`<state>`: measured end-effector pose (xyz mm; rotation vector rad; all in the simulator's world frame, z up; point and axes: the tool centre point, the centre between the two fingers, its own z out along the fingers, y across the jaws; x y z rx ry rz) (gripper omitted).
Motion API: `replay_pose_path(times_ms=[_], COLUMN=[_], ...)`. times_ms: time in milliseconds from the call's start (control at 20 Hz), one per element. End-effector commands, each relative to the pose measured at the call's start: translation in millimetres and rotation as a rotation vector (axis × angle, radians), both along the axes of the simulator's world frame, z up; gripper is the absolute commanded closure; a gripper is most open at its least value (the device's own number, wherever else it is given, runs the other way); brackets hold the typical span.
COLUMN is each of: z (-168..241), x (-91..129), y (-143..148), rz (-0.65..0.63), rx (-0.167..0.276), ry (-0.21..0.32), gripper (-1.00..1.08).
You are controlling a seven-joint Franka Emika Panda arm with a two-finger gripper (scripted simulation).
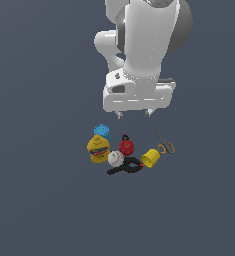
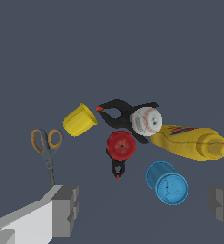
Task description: Pick up a designated object from a clutter of objects.
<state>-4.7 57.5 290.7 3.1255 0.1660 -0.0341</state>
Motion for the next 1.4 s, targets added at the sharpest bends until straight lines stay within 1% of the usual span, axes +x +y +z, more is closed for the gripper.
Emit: replay_pose_path(times_ms=[0, 250, 500, 750, 950, 1150, 1350], z=[-14, -51, -100, -149, -182, -206, -222], x=[0, -2, -13, -34, -54, -72, -86], y=[11, 42, 84, 126, 154, 174, 187], rz=[-0.005, -0.021, -0.039, -0.056, -0.067, -0.075, -0.081], rx=[-0.005, -0.015, -0.021, -0.018, -0.010, -0.001, 0.006], ry=[-0.001, -0.007, -0.016, -0.023, -0.025, -0.025, -0.023], gripper=[-0.92, -0.92, -0.92, -0.92, -0.92, -0.92, -0.92])
